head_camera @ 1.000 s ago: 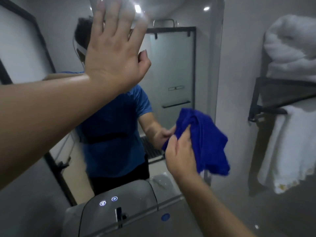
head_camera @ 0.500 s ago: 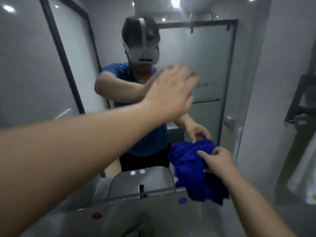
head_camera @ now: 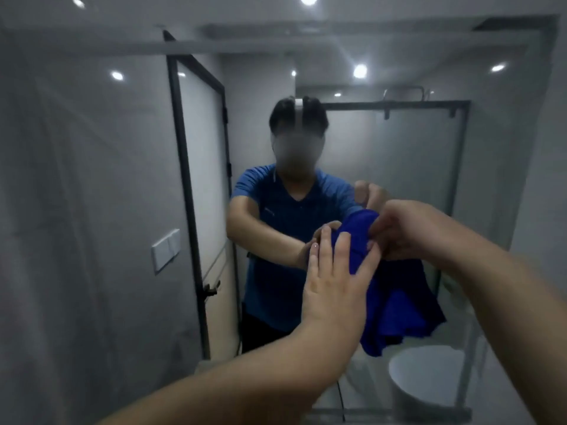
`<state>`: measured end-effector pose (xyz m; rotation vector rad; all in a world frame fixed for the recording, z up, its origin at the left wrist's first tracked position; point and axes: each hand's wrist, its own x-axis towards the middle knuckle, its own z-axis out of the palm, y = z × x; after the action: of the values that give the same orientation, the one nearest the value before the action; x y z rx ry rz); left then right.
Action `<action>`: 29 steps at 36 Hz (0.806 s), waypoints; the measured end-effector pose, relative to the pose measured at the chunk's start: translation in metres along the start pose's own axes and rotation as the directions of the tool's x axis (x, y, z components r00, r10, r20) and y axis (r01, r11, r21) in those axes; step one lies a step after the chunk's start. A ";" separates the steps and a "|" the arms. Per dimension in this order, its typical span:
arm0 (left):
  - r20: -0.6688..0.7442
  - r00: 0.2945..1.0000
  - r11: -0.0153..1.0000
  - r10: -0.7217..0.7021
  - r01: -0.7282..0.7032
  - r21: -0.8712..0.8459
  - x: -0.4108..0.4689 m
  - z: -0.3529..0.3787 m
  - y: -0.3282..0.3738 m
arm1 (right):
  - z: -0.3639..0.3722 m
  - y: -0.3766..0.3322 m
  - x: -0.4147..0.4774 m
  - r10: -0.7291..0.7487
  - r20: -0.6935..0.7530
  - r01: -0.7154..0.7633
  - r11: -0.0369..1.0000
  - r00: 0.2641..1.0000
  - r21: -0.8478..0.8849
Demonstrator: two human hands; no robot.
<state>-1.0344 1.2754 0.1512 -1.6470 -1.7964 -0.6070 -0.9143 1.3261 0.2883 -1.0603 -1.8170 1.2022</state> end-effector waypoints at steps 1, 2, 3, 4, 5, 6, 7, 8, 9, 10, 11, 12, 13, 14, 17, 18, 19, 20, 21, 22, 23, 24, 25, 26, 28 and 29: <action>0.026 0.999 0.999 0.023 -0.024 0.025 0.002 0.000 -0.007 | 0.003 -0.011 -0.003 -0.009 0.022 0.013 0.982 1.000 -0.186; 0.046 0.998 0.998 0.037 -0.039 0.051 0.003 -0.001 -0.012 | 0.007 -0.019 -0.007 -0.047 0.036 0.058 0.919 0.998 -0.389; 0.064 0.997 0.996 0.046 -0.051 0.078 0.004 -0.002 -0.016 | 0.012 -0.025 -0.012 -0.101 0.034 0.103 0.827 0.994 -0.553; 0.086 0.995 0.991 0.058 -0.067 0.115 0.005 -0.003 -0.021 | 0.018 -0.029 -0.018 -0.137 0.027 0.123 0.756 0.990 -0.643; 0.107 0.992 0.983 0.072 -0.089 0.159 0.005 -0.006 -0.026 | 0.025 -0.035 -0.027 -0.169 0.016 0.138 0.737 0.985 -0.662; 0.116 0.989 0.975 0.089 -0.110 0.192 0.006 -0.009 -0.034 | 0.031 -0.041 -0.035 -0.222 -0.017 0.163 0.762 0.975 -0.627; 0.114 0.988 0.971 0.101 -0.124 0.207 0.006 -0.014 -0.043 | 0.037 -0.050 -0.043 -0.303 -0.030 0.227 0.772 0.953 -0.594; 0.104 0.989 0.968 0.107 -0.127 0.216 0.006 -0.019 -0.054 | 0.044 -0.058 -0.049 -0.389 -0.027 0.310 0.774 0.921 -0.552; 0.088 0.991 0.966 0.104 -0.121 0.229 0.005 -0.024 -0.067 | 0.051 -0.068 -0.054 -0.458 -0.028 0.383 0.773 0.888 -0.505; 0.061 0.994 0.964 0.092 -0.104 0.243 0.002 -0.029 -0.080 | 0.059 -0.077 -0.057 -0.530 -0.052 0.456 0.771 0.846 -0.445; 0.027 0.997 0.965 0.067 -0.072 0.253 -0.001 -0.036 -0.093 | 0.065 -0.082 -0.054 -0.593 -0.094 0.518 0.760 0.799 -0.392; -0.002 0.999 0.965 0.033 -0.032 0.260 -0.006 -0.043 -0.106 | 0.071 -0.085 -0.049 -0.646 -0.127 0.569 0.736 0.753 -0.366; -0.018 1.000 0.964 -0.001 0.006 0.265 -0.010 -0.050 -0.119 | 0.078 -0.087 -0.044 -0.691 -0.142 0.608 0.701 0.709 -0.374; -0.026 0.999 0.962 -0.032 0.038 0.269 -0.013 -0.056 -0.131 | 0.085 -0.087 -0.039 -0.725 -0.144 0.636 0.667 0.673 -0.388; -0.075 0.991 0.947 -0.111 0.128 0.293 -0.021 -0.068 -0.168 | 0.107 -0.077 -0.018 -0.807 -0.148 0.693 0.572 0.572 -0.439; -0.095 0.985 0.941 -0.143 0.165 0.297 -0.023 -0.072 -0.181 | 0.116 -0.072 -0.010 -0.833 -0.168 0.711 0.541 0.527 -0.450; -0.108 0.977 0.934 -0.182 0.206 0.291 -0.025 -0.077 -0.195 | 0.125 -0.066 -0.002 -0.856 -0.195 0.725 0.510 0.478 -0.463; -0.115 0.968 0.929 -0.221 0.245 0.276 -0.027 -0.081 -0.209 | 0.135 -0.059 0.006 -0.873 -0.217 0.730 0.485 0.436 -0.482; -0.123 0.958 0.923 -0.258 0.282 0.261 -0.029 -0.086 -0.225 | 0.145 -0.050 0.014 -0.883 -0.226 0.723 0.466 0.410 -0.510; -0.143 0.946 0.916 -0.291 0.318 0.244 -0.032 -0.092 -0.241 | 0.154 -0.040 0.022 -0.885 -0.228 0.701 0.462 0.407 -0.542; -0.165 0.932 0.907 -0.324 0.356 0.227 -0.034 -0.099 -0.256 | 0.162 -0.030 0.030 -0.889 -0.224 0.678 0.452 0.400 -0.580; -0.194 0.914 0.894 -0.355 0.393 0.214 -0.036 -0.106 -0.270 | 0.168 -0.021 0.037 -0.898 -0.219 0.656 0.431 0.382 -0.620; -0.221 0.895 0.879 -0.387 0.431 0.204 -0.036 -0.114 -0.284 | 0.172 -0.013 0.045 -0.912 -0.214 0.640 0.400 0.350 -0.656; -0.247 0.874 0.861 -0.418 0.468 0.199 -0.036 -0.122 -0.296 | 0.174 -0.006 0.051 -0.928 -0.209 0.641 0.366 0.310 -0.675; -0.293 0.825 0.825 -0.483 0.541 0.165 -0.030 -0.142 -0.315 | 0.177 0.001 0.061 -0.949 -0.216 0.656 0.314 0.229 -0.686; -0.327 0.795 0.813 -0.511 0.571 0.118 -0.024 -0.153 -0.322 | 0.177 0.002 0.065 -0.955 -0.223 0.655 0.296 0.194 -0.695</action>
<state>-1.3316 1.1140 0.2652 -0.8305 -2.0354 -0.8177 -1.0956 1.3207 0.2366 -0.3422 -1.6742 -0.3303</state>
